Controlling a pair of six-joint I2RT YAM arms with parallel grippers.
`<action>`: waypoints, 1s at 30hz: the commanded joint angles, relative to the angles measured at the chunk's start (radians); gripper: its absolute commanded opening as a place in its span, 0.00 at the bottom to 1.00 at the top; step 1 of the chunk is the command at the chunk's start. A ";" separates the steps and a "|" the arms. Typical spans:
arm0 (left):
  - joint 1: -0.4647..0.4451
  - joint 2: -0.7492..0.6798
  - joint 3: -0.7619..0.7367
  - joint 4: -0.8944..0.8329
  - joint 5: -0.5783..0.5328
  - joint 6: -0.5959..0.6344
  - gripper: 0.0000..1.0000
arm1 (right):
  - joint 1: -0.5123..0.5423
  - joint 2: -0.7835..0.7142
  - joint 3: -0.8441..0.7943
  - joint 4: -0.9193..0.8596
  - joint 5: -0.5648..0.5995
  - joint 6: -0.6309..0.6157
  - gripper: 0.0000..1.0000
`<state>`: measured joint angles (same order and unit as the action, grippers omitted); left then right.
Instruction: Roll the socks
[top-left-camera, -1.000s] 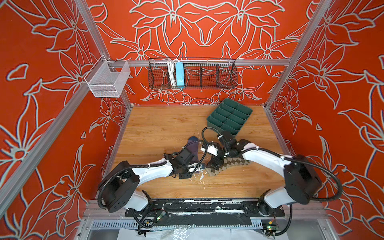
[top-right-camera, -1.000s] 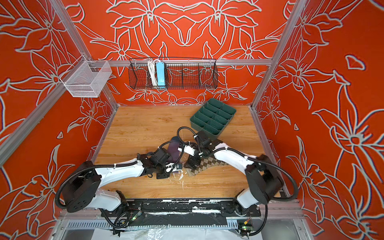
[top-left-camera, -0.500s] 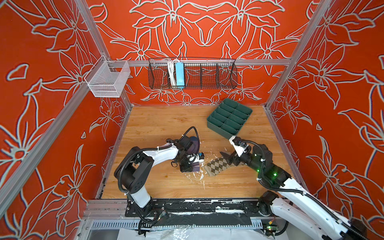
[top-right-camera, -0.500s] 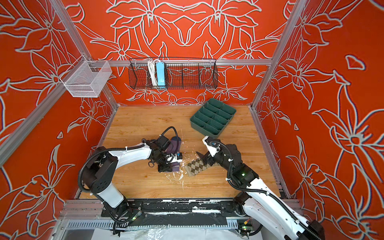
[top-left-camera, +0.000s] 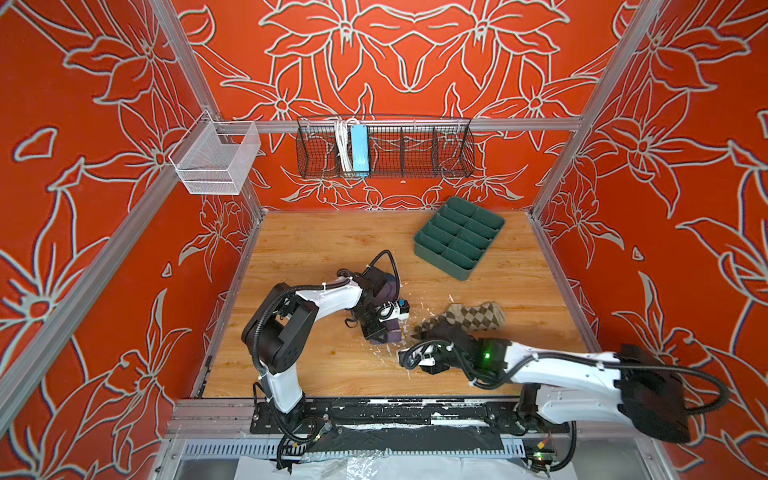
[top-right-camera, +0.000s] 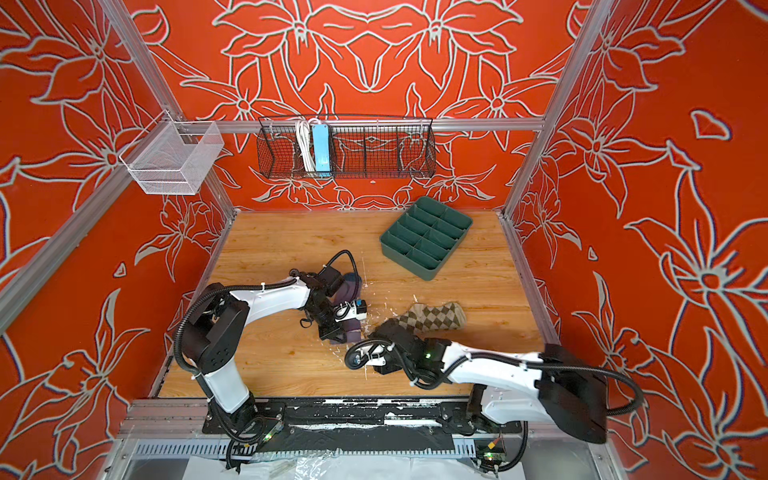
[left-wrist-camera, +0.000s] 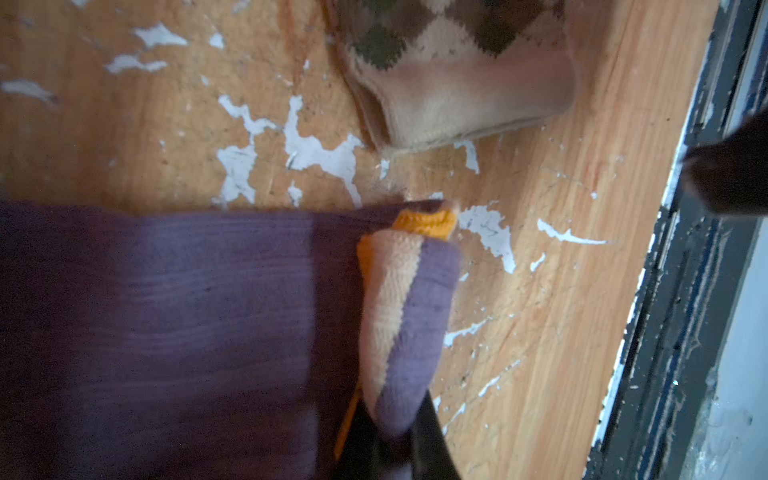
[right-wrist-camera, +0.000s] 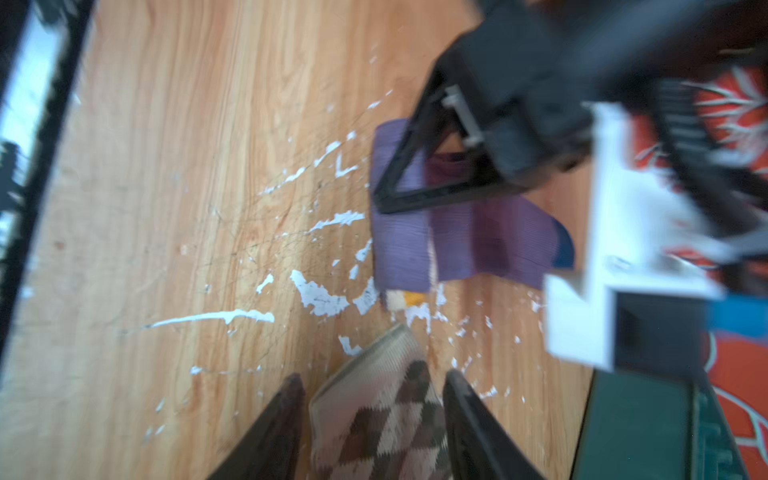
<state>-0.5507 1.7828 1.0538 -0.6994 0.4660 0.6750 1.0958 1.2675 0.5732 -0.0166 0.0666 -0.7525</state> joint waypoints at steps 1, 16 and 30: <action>-0.005 0.056 -0.028 -0.044 -0.028 0.001 0.00 | 0.007 0.103 0.111 0.039 0.028 -0.041 0.51; -0.003 0.057 -0.026 -0.048 -0.024 0.008 0.00 | 0.006 0.389 0.157 0.181 0.031 -0.045 0.49; -0.003 -0.148 -0.111 0.072 -0.053 -0.049 0.12 | -0.001 0.450 0.225 0.007 0.008 0.003 0.02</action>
<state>-0.5499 1.7065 0.9821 -0.6479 0.4622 0.6487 1.0992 1.6878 0.7788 0.1303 0.1085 -0.7921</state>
